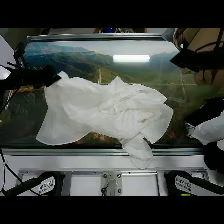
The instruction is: Fold the clothes and pants, and hang the long-sleeved shirts on hangers.
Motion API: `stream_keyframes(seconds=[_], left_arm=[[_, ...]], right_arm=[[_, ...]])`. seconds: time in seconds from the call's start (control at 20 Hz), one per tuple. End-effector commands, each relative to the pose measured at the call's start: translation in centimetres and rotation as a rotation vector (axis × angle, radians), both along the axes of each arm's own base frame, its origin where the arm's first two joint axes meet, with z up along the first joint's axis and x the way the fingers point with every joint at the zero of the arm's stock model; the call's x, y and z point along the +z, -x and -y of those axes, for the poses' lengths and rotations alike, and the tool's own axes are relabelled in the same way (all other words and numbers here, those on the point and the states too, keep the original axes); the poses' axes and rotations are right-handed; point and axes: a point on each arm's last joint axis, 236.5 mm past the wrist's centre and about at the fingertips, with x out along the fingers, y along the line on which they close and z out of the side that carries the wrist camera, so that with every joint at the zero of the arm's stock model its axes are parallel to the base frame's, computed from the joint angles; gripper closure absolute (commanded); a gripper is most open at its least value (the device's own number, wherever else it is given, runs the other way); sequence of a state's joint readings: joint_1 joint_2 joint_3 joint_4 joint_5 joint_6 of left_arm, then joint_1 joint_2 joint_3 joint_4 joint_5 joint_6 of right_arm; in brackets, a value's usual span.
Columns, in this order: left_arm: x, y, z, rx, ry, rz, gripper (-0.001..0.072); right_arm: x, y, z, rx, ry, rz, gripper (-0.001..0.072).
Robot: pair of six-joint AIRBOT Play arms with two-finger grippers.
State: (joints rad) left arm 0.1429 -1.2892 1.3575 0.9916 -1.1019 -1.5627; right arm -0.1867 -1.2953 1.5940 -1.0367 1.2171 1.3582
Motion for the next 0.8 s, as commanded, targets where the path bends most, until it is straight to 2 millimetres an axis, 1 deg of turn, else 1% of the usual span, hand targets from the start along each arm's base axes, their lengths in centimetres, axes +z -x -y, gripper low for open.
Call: stream_keyframes(seconds=[0.0,0.15,0.2,0.25,0.3,0.4,0.5,0.65,0.75], left_arm=[[-1.7,1.2,-1.7,-0.004,-0.072,-0.069,0.0693],[-1.7,1.2,-1.8,-0.002,-0.072,-0.067,0.0693],[-1.7,1.2,-1.8,-0.002,-0.072,-0.068,0.0693],[-1.7,1.2,-1.8,-0.003,-0.072,-0.068,0.0693],[-1.7,1.2,-1.8,-0.003,-0.072,-0.068,0.0693],[-1.7,1.2,-1.8,-0.003,-0.072,-0.068,0.0692],[-1.7,1.2,-1.8,-0.003,-0.072,-0.068,0.0693],[-1.7,1.2,-1.8,-0.003,-0.072,-0.067,0.0692],[-1.7,1.1,-1.8,-0.002,-0.071,-0.067,0.0693]], right_arm=[[-5.7,3.6,2.9,-0.04,0.117,-0.16,0.0134],[-12.4,7.3,2.0,-0.025,0.088,-0.323,0.0124],[-14.2,8.5,1.6,-0.013,0.079,-0.37,0.0123],[-15.9,9.7,1.0,0.007,0.063,-0.411,0.0086],[-17.2,10.6,0.3,0.022,0.036,-0.441,-0.0006],[-19.0,11.9,-1.3,0.061,-0.026,-0.475,-0.0006],[-20.3,12.0,-2.3,0.038,-0.088,-0.475,-0.0006],[-21.7,10.6,-2.7,-0.027,-0.133,-0.43,-0.0006],[-22.1,9.6,-4.0,-0.038,-0.174,-0.414,-0.0005]])
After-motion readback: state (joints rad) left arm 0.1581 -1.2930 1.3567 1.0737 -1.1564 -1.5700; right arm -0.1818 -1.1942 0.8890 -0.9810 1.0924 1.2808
